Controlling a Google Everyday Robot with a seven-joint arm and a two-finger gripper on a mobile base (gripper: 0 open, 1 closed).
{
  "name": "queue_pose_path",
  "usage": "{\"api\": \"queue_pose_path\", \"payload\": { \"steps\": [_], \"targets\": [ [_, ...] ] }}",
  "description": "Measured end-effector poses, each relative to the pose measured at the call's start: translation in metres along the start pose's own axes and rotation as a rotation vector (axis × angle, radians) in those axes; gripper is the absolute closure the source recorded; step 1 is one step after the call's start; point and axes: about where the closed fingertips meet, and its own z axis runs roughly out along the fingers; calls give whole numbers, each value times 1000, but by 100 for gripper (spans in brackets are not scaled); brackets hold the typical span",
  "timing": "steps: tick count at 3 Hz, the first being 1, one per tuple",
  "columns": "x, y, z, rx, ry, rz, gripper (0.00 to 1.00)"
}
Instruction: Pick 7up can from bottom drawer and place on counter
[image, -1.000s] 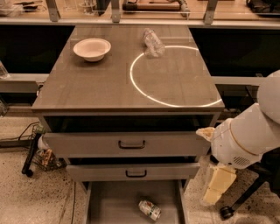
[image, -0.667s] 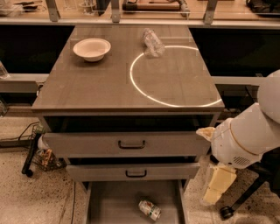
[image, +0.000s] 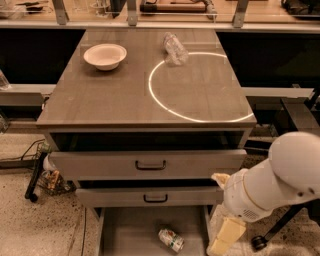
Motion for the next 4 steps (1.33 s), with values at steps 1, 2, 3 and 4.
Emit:
{"api": "queue_pose_path", "payload": {
  "steps": [1,2,3,4],
  "targets": [
    [15,1,73,-13,-79,16,0],
    [25,-9,134,-25,-153,34,0],
    [25,-9,134,-25,-153,33,0],
    [32,-1,159,-18,-178,56,0]
  ]
}}
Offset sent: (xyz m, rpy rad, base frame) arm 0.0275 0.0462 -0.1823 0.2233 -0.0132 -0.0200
